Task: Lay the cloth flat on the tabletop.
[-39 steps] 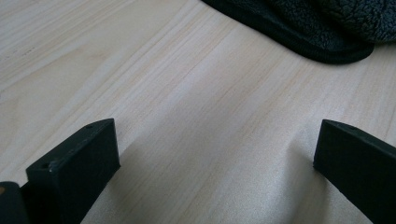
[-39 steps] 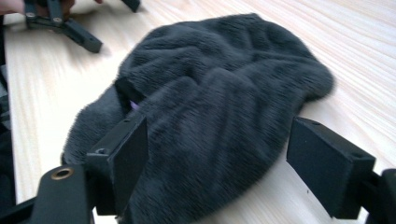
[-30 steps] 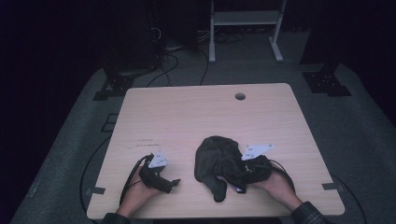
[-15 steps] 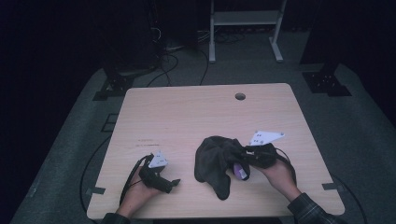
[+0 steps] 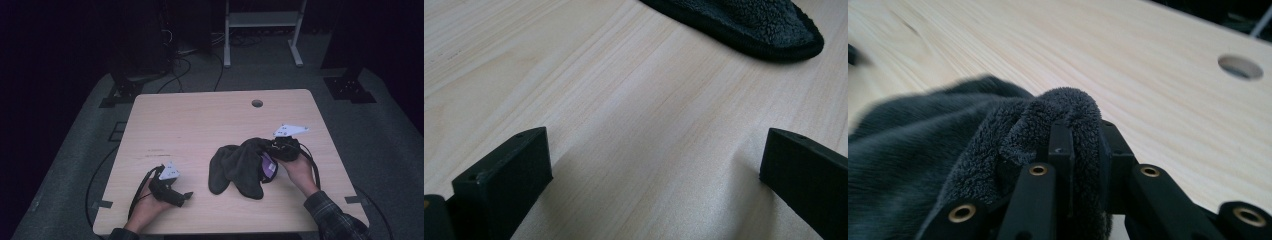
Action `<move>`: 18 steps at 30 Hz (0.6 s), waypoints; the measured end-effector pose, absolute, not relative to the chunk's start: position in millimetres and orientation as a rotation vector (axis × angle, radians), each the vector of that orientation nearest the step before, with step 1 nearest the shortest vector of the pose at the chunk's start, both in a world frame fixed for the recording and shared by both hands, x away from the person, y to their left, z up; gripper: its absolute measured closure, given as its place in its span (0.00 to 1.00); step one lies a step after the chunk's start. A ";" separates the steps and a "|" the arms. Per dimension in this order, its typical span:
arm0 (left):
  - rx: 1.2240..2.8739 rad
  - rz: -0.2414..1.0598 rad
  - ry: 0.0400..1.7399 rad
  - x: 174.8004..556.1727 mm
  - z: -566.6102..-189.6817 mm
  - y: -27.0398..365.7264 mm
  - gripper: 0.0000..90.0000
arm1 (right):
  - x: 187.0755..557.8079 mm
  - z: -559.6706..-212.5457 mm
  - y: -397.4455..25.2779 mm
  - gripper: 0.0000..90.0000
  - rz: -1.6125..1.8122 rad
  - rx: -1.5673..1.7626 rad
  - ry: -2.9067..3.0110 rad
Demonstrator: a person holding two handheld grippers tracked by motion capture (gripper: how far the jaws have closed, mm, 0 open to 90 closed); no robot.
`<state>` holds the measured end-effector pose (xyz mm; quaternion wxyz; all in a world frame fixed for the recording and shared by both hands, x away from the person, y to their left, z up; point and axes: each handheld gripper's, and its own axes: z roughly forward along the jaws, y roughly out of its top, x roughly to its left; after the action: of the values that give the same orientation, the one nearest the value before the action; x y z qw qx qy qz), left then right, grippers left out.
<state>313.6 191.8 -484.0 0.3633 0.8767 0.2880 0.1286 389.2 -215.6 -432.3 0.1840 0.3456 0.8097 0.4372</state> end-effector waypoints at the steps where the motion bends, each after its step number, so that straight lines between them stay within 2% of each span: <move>1: 2.257 0.331 0.741 313.6 -484.0 191.8 0.00 | 392.0 -435.6 -216.5 0.87 1.216 0.990 2.288; 9: 2.256 0.330 0.736 312.7 -483.9 191.8 0.00 | 408.1 -460.8 -219.8 0.82 1.029 1.080 2.337; 11: 2.250 0.327 0.728 311.5 -482.8 191.3 0.02 | 409.5 -462.2 -222.2 0.72 1.033 1.097 2.329; 12: 2.256 0.325 0.720 311.2 -481.6 190.7 0.06 | 409.6 -460.7 -224.4 0.66 1.045 1.113 2.320; 14: 2.253 0.334 0.705 309.4 -479.2 186.6 0.06 | 408.5 -456.5 -229.7 0.56 1.083 1.119 2.294; 18: 2.217 0.324 0.640 303.5 -468.3 175.5 0.09 | 405.2 -446.9 -240.5 0.44 1.122 1.138 2.249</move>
<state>303.5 175.5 -468.3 0.3948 0.8742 0.2522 0.1277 405.2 -240.5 -446.9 0.1902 0.4049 0.8002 0.3994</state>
